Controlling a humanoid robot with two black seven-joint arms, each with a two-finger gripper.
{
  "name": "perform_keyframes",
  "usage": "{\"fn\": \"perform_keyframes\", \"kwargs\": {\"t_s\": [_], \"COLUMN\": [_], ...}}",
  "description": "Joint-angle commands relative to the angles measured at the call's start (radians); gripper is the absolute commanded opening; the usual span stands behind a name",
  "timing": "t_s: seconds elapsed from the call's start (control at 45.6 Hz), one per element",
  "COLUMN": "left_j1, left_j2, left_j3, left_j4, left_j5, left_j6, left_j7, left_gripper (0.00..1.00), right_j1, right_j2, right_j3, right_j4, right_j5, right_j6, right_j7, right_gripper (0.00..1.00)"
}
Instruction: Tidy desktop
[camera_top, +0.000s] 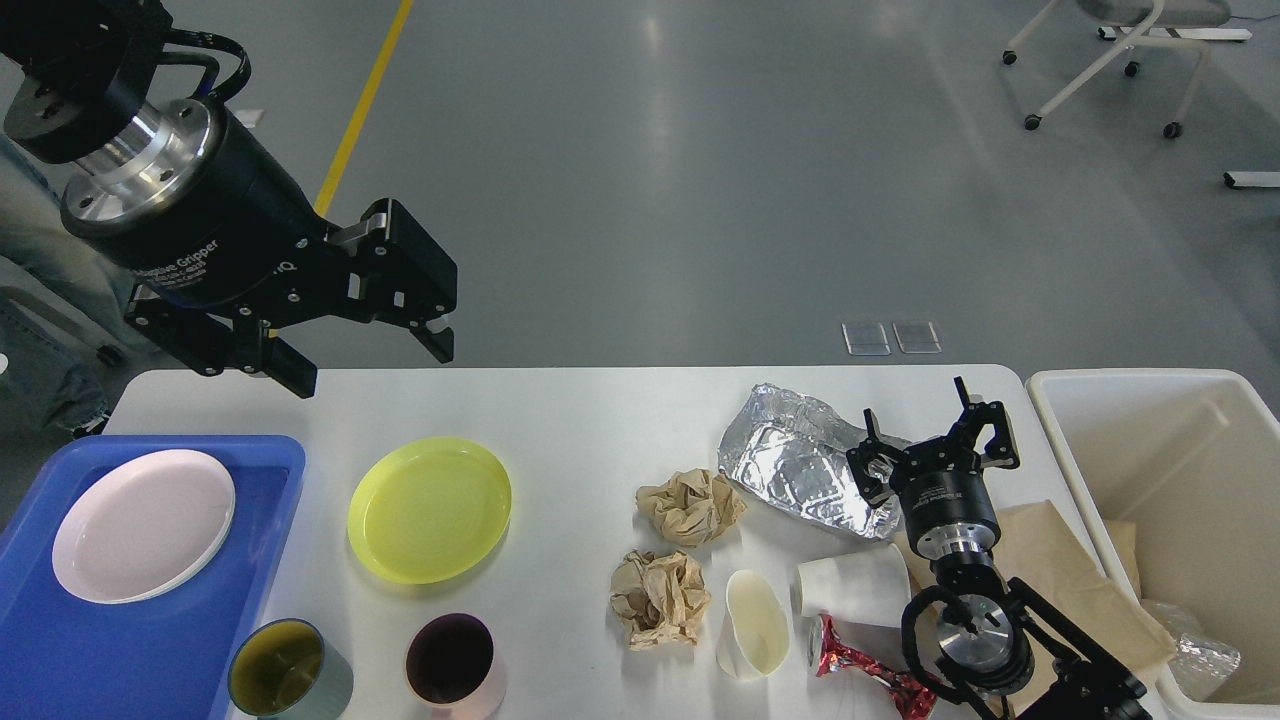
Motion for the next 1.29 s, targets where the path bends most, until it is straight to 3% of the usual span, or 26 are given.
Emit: {"fn": "perform_keyframes", "kwargs": {"t_s": [0.0,0.219,0.351,0.57,0.811,1.03,1.271], "left_j1": [0.005,0.049,0.164,0.316,0.520,0.663,0.827], "left_j2": [0.011,0.030,0.033,0.070,0.067,0.079,0.073], "left_j3": [0.000,-0.002,-0.009,-0.077,-0.123,-0.137,-0.118], "left_j4": [-0.001,-0.001,-0.001,0.003,0.003,0.032,0.081], "left_j5": [0.010,0.019,0.033,0.070,0.145,0.194,0.197], "left_j6": [0.000,0.006,0.039,0.142,0.355,0.431,0.567], "left_j7": [0.157,0.176,0.177,0.177,0.176,0.174,0.177], "left_gripper": [0.92,0.92,0.92,0.92,0.91,0.91,0.91], "right_j1": [0.000,0.000,0.000,0.000,0.000,0.000,0.000], "right_j2": [0.000,0.000,0.000,0.000,0.000,0.000,0.000], "right_j3": [0.000,0.000,0.000,0.000,0.000,0.000,0.000], "right_j4": [0.000,0.002,0.002,0.002,0.002,0.002,0.002], "right_j5": [0.000,0.000,0.000,0.000,0.000,0.000,0.000], "right_j6": [0.000,0.000,0.000,0.000,0.000,0.000,0.000], "right_j7": [0.000,0.000,0.000,0.000,0.000,0.000,0.000], "right_gripper": [1.00,1.00,1.00,1.00,1.00,1.00,1.00]}}
